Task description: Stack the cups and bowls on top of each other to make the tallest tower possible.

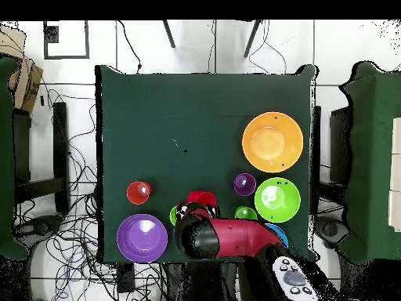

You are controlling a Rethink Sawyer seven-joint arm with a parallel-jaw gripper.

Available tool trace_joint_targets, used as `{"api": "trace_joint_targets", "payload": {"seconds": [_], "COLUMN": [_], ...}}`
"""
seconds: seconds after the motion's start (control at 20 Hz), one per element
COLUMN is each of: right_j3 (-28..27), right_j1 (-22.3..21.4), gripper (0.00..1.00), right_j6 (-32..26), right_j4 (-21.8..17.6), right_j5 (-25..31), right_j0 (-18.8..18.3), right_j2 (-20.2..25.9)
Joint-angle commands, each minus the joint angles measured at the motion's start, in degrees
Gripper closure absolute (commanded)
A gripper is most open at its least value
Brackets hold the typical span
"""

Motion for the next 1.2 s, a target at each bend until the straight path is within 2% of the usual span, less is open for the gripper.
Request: {"api": "trace_joint_targets", "payload": {"seconds": [0.05, 0.2, 0.45, 0.9, 1.2], "right_j3": [-0.1, 1.2, -2.9, -4.6, -10.7], "right_j1": [-0.2, 0.9, 2.3, 2.9, 6.1], "gripper": [1.00, 1.00, 1.00, 1.00, 1.00], "right_j6": [9.5, 10.4, 9.7, 7.6, 4.6], "right_j4": [4.7, 4.9, 7.6, 9.7, 10.1], "right_j5": [3.1, -0.3, 2.0, 3.7, 8.2], "right_j0": [3.9, 5.4, 8.1, 8.5, 9.6], "right_j2": [4.8, 4.2, 5.1, 6.7, 6.1]}}
